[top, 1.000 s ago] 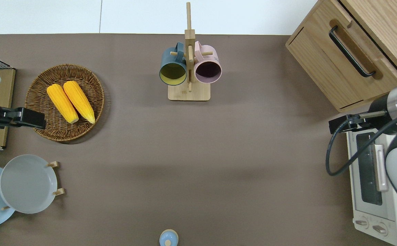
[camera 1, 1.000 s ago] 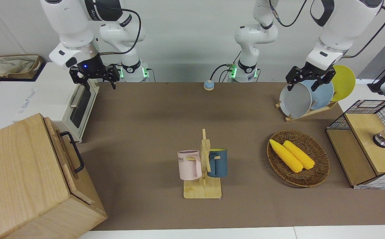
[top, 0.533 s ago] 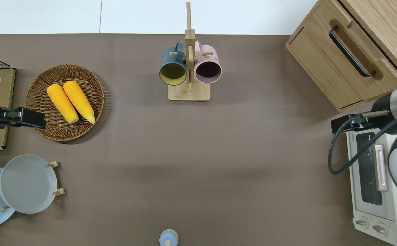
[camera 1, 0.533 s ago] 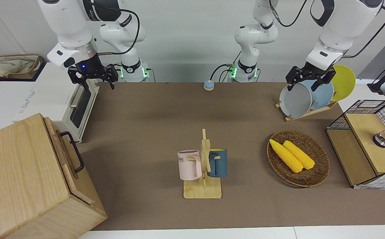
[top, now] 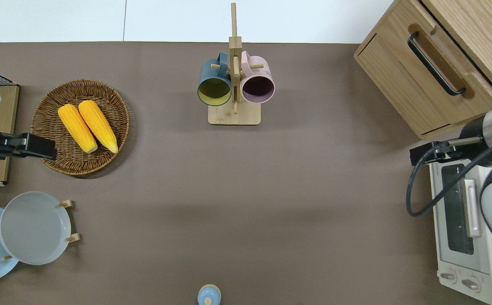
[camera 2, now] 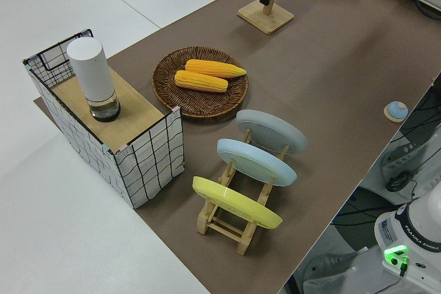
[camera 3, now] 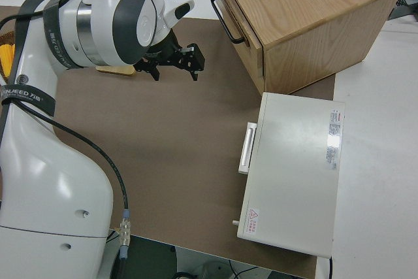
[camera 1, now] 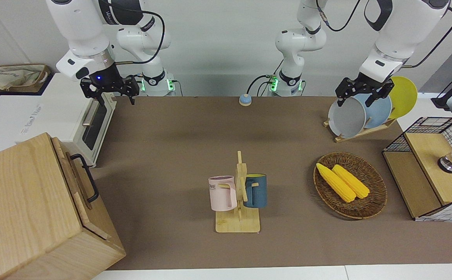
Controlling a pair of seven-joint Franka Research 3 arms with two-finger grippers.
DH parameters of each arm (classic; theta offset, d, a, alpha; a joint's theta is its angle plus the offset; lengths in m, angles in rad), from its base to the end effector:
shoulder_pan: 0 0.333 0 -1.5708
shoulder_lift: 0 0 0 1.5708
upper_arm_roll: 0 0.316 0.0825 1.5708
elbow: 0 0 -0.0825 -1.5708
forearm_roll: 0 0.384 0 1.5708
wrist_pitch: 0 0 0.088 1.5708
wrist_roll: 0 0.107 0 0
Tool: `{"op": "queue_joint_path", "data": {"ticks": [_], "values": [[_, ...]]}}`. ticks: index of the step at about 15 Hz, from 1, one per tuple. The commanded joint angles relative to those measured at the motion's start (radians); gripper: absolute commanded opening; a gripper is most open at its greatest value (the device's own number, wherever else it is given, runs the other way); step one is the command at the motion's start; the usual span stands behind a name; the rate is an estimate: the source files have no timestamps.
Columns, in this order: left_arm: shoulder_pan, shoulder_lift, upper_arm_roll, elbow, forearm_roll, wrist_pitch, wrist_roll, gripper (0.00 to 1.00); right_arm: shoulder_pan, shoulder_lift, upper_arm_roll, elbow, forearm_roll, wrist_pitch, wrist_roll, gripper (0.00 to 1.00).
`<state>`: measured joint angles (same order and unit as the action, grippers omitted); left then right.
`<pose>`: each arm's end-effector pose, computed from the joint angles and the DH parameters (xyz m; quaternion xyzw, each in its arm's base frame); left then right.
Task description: Slide drawer open with right arm
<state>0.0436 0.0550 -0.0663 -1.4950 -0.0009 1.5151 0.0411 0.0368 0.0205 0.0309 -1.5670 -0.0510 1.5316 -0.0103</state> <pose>0.5660 -0.0118 0.6245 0.9993 -0.0319 -0.0174 0.0024 0.5553 0.0318 0.6117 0.9985 0.0387 -0.0272 0.0260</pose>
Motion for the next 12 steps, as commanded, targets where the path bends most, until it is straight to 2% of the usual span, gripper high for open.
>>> {"op": "queue_joint_path", "data": {"ticks": [1,4,7,12], "values": [[-0.007,-0.004,0.0,0.009,0.018,-0.018,-0.01,0.99,0.005,0.01,0.032,0.018,-0.104,-0.011,0.006,0.99],[-0.007,-0.004,0.0,0.009,0.018,-0.018,-0.01,0.99,0.012,0.01,0.057,0.016,-0.173,-0.018,0.009,0.99],[-0.007,-0.003,0.0,0.009,0.018,-0.018,-0.01,0.99,0.08,0.018,0.06,0.012,-0.304,-0.022,0.021,0.99],[-0.007,-0.004,0.0,0.009,0.018,-0.018,-0.01,0.99,0.21,0.052,0.06,0.004,-0.515,-0.076,0.133,0.99]]}}
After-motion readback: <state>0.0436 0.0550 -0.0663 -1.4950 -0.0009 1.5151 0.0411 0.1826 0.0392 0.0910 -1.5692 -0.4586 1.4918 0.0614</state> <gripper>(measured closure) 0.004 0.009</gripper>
